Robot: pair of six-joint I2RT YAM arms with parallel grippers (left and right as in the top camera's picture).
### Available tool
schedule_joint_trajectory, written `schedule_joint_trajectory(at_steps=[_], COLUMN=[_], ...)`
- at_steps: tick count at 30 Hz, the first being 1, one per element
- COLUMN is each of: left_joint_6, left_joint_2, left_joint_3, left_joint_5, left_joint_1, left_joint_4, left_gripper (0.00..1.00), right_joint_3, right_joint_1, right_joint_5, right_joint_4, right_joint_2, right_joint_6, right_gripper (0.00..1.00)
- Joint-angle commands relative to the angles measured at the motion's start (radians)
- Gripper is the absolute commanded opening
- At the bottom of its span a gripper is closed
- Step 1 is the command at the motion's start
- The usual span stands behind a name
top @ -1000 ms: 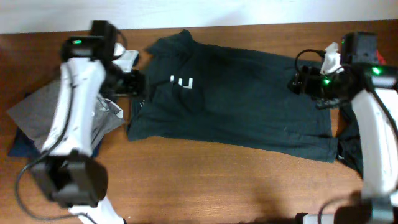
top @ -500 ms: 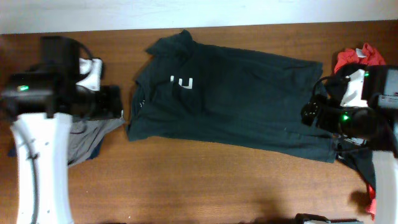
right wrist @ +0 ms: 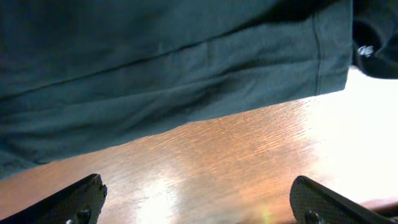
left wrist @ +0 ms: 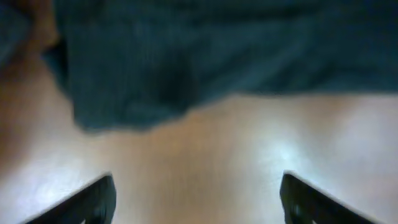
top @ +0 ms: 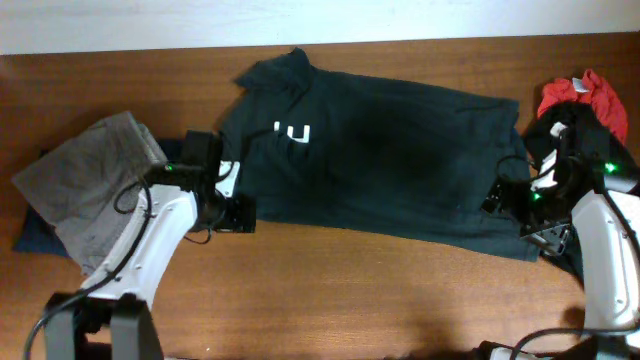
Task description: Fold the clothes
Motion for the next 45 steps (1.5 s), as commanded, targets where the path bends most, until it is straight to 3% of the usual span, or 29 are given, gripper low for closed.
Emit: schedule_joint_trajectory(at_steps=[1, 4, 7, 9, 11, 14, 15, 19, 26, 27, 30, 32, 37, 40, 43, 45], left_joint_6=[-0.013, -0.013, -0.013, -0.013, -0.013, -0.013, -0.013, -0.013, -0.036, -0.039, -0.053, -0.064, -0.063, -0.062, -0.061, -0.061], left_joint_2=[0.037, 0.076, 0.112, 0.125, 0.126, 0.124, 0.124, 0.123, 0.122, 0.121, 0.119, 0.119, 0.121, 0.132, 0.146, 0.146], left_joint_3=[-0.068, -0.090, -0.094, -0.094, -0.093, -0.079, -0.073, -0.056, -0.043, -0.037, -0.019, -0.017, -0.018, -0.018, -0.018, -0.016], left_joint_5=[-0.038, -0.069, -0.115, -0.143, -0.165, -0.168, -0.175, -0.257, -0.267, -0.251, -0.220, -0.220, -0.229, -0.235, -0.256, -0.293], left_joint_1=[0.000, 0.000, 0.000, 0.000, 0.000, 0.000, 0.000, 0.000, 0.000, 0.000, -0.001, 0.000, 0.000, 0.000, 0.000, 0.000], left_joint_4=[0.062, 0.105, 0.137, 0.158, 0.168, 0.143, 0.133, 0.127, 0.166, 0.153, 0.112, 0.108, 0.150, 0.183, 0.191, 0.190], left_gripper=[0.84, 0.83, 0.70, 0.51, 0.23, 0.02, 0.00, 0.01, 0.01, 0.07, 0.72, 0.79, 0.77, 0.57, 0.19, 0.00], right_joint_3=[-0.022, -0.024, -0.024, -0.024, -0.024, -0.024, -0.024, -0.024, -0.025, -0.025, -0.025, -0.025, -0.025, -0.025, -0.025, -0.025], right_joint_1=[-0.026, -0.032, -0.032, -0.032, -0.032, -0.032, -0.032, -0.032, -0.032, -0.032, -0.032, -0.032, -0.032, -0.032, -0.032, -0.032], right_joint_5=[-0.033, -0.033, -0.032, -0.032, -0.032, -0.032, -0.032, -0.028, -0.021, -0.021, -0.020, -0.020, -0.020, -0.021, -0.020, -0.020], right_joint_4=[0.023, 0.035, 0.044, 0.051, 0.059, 0.058, 0.058, 0.059, 0.060, 0.059, 0.059, 0.060, 0.073, 0.074, 0.073, 0.073], right_joint_2=[0.009, 0.012, 0.012, 0.012, 0.012, 0.012, 0.012, 0.012, 0.012, 0.013, 0.013, 0.013, 0.013, 0.013, 0.013, 0.013], right_joint_6=[-0.012, -0.012, -0.012, -0.012, -0.012, -0.012, -0.012, -0.012, -0.012, -0.012, -0.012, -0.012, -0.012, -0.012, -0.012, -0.012], right_gripper=[0.99, 0.99, 0.99, 0.99, 0.99, 0.99, 0.99, 0.99, 0.99, 0.99, 0.99, 0.99, 0.99, 0.99, 0.99, 0.99])
